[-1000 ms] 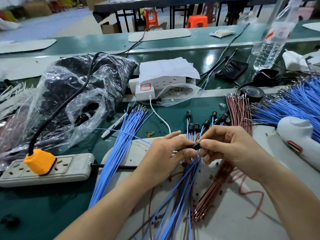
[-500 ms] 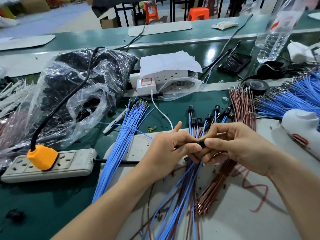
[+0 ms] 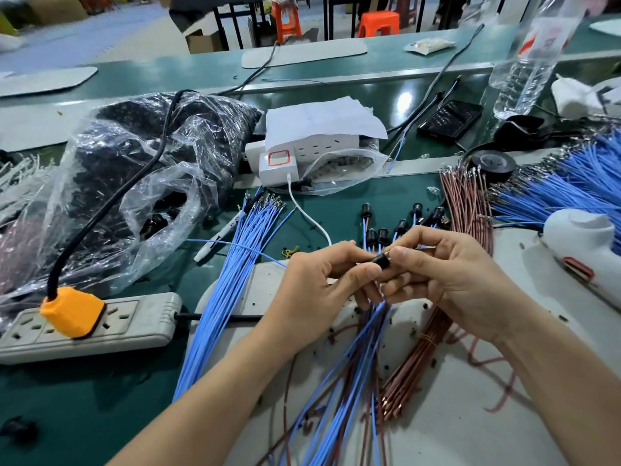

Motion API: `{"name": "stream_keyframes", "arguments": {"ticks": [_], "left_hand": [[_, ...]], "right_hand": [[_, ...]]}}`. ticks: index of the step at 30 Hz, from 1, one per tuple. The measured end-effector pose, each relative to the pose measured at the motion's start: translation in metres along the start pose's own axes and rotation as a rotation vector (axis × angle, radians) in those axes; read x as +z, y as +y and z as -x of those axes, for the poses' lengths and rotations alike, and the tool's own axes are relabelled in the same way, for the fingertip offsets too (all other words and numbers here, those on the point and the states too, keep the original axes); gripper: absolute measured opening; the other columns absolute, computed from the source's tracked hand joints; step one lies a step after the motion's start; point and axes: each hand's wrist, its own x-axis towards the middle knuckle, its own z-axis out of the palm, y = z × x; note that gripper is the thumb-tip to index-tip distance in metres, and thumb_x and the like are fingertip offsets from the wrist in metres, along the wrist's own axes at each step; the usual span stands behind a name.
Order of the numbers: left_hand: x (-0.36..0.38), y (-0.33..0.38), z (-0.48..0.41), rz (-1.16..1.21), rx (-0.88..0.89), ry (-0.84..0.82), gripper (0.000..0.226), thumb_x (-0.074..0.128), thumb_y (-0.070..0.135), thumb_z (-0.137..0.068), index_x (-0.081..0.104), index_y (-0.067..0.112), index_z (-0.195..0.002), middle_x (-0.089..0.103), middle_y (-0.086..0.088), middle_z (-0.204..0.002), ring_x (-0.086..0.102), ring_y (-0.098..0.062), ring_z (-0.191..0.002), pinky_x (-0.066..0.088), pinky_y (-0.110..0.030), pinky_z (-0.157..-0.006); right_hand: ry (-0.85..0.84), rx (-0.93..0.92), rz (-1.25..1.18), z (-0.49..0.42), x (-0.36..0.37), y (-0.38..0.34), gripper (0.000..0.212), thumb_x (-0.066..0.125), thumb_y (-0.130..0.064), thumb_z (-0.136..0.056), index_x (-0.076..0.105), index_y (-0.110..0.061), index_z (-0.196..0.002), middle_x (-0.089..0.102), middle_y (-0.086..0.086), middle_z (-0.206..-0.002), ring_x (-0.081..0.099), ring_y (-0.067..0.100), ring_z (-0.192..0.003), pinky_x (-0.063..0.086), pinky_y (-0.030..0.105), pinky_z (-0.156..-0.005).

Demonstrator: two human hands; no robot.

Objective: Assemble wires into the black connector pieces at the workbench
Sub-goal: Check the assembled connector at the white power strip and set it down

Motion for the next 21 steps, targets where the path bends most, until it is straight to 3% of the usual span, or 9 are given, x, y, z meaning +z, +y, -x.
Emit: {"name": "stream_keyframes", "arguments": {"ticks": [4,8,10,12,14,16,18,19,21], "left_hand": [[0.003,0.001,0.001,-0.012,-0.035,-0.044,0.004,0.060,0.015,-0.086,0.064,0.016,-0.085,0.067,0.015,-0.064,0.066,-0.001,-0.065,0.047,-0.008,-0.078],[0.004,0.000,0.000,-0.076,-0.029,-0.075,0.005,0.061,0.004,-0.088,0.065,0.002,-0.085,0.064,0.018,-0.059,0.063,-0.002,-0.057,0.039,-0.011,-0.097],[0.004,0.001,0.001,-0.084,-0.016,-0.082,0.008,0.061,0.004,-0.088,0.064,-0.002,-0.086,0.063,0.019,-0.059,0.062,-0.003,-0.056,0.034,-0.019,-0.108],[0.003,0.002,0.001,-0.080,0.010,-0.054,0.007,0.060,0.008,-0.088,0.064,0.003,-0.085,0.063,0.021,-0.059,0.063,-0.003,-0.058,0.029,-0.025,-0.113],[0.003,0.003,0.000,-0.069,0.035,-0.003,0.004,0.059,0.012,-0.086,0.063,0.013,-0.086,0.066,0.021,-0.062,0.063,0.000,-0.062,0.031,-0.023,-0.111],[0.003,0.002,-0.001,-0.036,0.018,0.021,0.002,0.063,0.014,-0.085,0.062,0.014,-0.084,0.070,0.011,-0.065,0.064,-0.005,-0.059,0.040,-0.022,-0.103],[0.003,0.005,-0.001,0.049,-0.068,0.038,0.013,0.068,0.022,-0.082,0.062,0.011,-0.083,0.070,0.001,-0.063,0.060,-0.010,-0.051,0.052,-0.020,-0.071],[0.002,0.006,-0.001,0.053,-0.109,0.053,0.014,0.068,0.026,-0.078,0.063,0.013,-0.082,0.068,0.001,-0.060,0.057,-0.009,-0.047,0.048,-0.018,-0.056],[0.001,0.012,-0.002,-0.043,-0.168,0.062,0.009,0.068,0.028,-0.075,0.065,0.021,-0.080,0.061,0.005,-0.051,0.050,-0.005,-0.042,0.039,-0.014,-0.046]], "right_hand": [[-0.042,0.079,0.008,0.002,-0.006,-0.002,0.010,0.066,-0.011,-0.071,0.058,-0.005,-0.069,0.069,0.023,-0.070,0.069,0.026,-0.056,0.057,0.033,-0.052],[-0.062,0.103,0.047,0.004,-0.011,-0.004,0.015,0.066,-0.009,-0.072,0.053,-0.001,-0.073,0.067,0.023,-0.070,0.069,0.029,-0.059,0.058,0.034,-0.055],[-0.062,0.094,0.071,0.005,-0.010,-0.005,0.016,0.066,-0.010,-0.072,0.053,-0.001,-0.074,0.066,0.023,-0.070,0.069,0.029,-0.059,0.058,0.035,-0.056],[-0.072,0.073,0.024,0.005,-0.006,-0.004,0.012,0.065,-0.010,-0.074,0.055,-0.004,-0.071,0.066,0.022,-0.070,0.068,0.027,-0.058,0.057,0.035,-0.056],[-0.090,0.013,-0.016,0.005,-0.001,-0.003,0.010,0.063,-0.012,-0.078,0.056,-0.006,-0.073,0.065,0.018,-0.067,0.064,0.025,-0.056,0.055,0.031,-0.054],[-0.095,-0.052,0.014,0.003,0.006,0.000,0.016,0.063,-0.017,-0.078,0.056,-0.004,-0.082,0.063,0.012,-0.064,0.059,0.021,-0.055,0.051,0.027,-0.052],[-0.077,-0.086,0.037,0.002,0.011,0.003,0.022,0.065,-0.020,-0.075,0.057,-0.003,-0.087,0.061,0.008,-0.063,0.056,0.018,-0.054,0.047,0.022,-0.049],[-0.056,-0.106,0.043,0.002,0.011,0.004,0.020,0.066,-0.018,-0.075,0.059,-0.004,-0.088,0.061,0.007,-0.063,0.054,0.016,-0.053,0.044,0.020,-0.047],[0.037,-0.167,0.062,0.001,0.008,0.002,0.006,0.066,-0.011,-0.080,0.063,-0.007,-0.084,0.060,0.005,-0.059,0.051,0.013,-0.048,0.041,0.018,-0.045]]}}
